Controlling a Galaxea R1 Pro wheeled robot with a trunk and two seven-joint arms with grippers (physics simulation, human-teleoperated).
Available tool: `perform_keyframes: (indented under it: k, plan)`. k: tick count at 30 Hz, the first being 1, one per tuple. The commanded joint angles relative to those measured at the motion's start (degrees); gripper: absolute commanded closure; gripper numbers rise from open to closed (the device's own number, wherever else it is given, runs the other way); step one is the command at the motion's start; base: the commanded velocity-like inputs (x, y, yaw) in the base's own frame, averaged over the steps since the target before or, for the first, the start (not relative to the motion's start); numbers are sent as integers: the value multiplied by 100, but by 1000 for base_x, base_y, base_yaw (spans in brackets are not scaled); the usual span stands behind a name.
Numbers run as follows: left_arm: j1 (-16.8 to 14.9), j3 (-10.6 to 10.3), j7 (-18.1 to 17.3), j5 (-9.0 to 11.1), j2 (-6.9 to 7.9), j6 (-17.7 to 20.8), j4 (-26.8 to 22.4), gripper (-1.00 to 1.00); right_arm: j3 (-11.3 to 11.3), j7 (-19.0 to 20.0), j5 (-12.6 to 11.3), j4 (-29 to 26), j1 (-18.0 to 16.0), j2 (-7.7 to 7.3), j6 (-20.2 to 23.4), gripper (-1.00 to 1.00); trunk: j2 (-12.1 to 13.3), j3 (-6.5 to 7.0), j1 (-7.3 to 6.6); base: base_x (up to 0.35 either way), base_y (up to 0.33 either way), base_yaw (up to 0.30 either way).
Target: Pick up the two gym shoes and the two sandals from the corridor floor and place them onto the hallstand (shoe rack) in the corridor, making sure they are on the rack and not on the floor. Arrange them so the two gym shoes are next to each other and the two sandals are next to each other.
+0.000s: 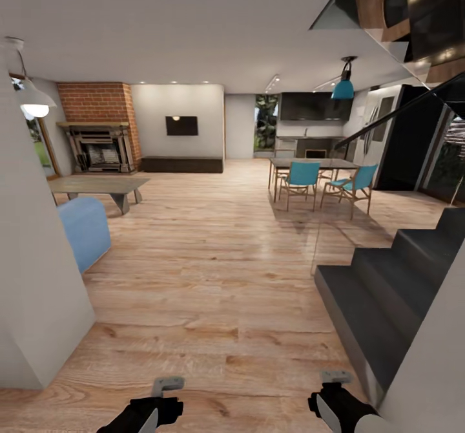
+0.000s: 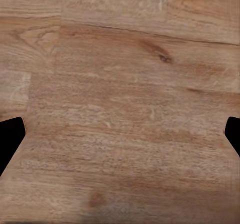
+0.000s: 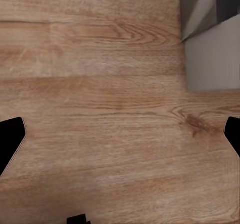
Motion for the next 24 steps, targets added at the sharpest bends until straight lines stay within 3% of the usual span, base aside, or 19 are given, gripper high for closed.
perform_keyframes:
  k: [1,24]
  plan:
    - [0,1,0,-1,0,0,0,-100,1,0,-1,-1,0,2,0,-100,0,6,0,0,0,242]
    - [0,5,0,0,0,0,0,-100,2,-15,16,-5,0,100,-1,-100,0,148,0,0,0,243]
